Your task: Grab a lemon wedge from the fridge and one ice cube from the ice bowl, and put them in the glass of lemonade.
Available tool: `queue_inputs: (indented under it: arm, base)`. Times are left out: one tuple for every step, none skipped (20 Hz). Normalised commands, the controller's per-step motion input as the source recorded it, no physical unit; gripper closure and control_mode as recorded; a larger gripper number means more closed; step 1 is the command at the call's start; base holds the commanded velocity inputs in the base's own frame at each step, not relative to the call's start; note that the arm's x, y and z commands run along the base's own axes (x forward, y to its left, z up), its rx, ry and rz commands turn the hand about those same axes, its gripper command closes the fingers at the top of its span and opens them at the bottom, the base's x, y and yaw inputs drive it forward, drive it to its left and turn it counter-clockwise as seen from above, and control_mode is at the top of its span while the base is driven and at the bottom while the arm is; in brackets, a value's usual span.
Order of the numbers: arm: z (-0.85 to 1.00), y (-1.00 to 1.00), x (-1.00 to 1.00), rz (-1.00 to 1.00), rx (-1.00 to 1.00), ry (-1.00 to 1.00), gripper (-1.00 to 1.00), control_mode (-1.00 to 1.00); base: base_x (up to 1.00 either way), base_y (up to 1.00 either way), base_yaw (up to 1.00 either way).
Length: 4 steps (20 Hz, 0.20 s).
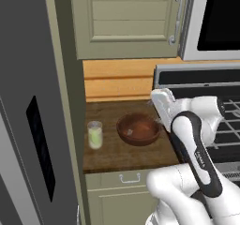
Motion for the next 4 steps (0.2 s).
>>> queue_inputs:
  arm:
    - [0.01,-1.0,-0.81,-0.1,0.31,-0.08,-1.0,-1.0]
    - [0.0,-1.0,-0.79,-0.09,0.33,-0.07,-1.0,-1.0]
    - [0.0,-1.0,-0.75,-0.09,0.34,-0.05,-1.0,-1.0]
    - [0.0,-1.0,-0.7,-0.11,0.35,-0.02,-1.0,-1.0]
  base:
    - [0.0,0.0,0.0]
    - [0.0,0.0,0.0]
    - [0.0,0.0,0.0]
    - [0.0,0.0,0.0]
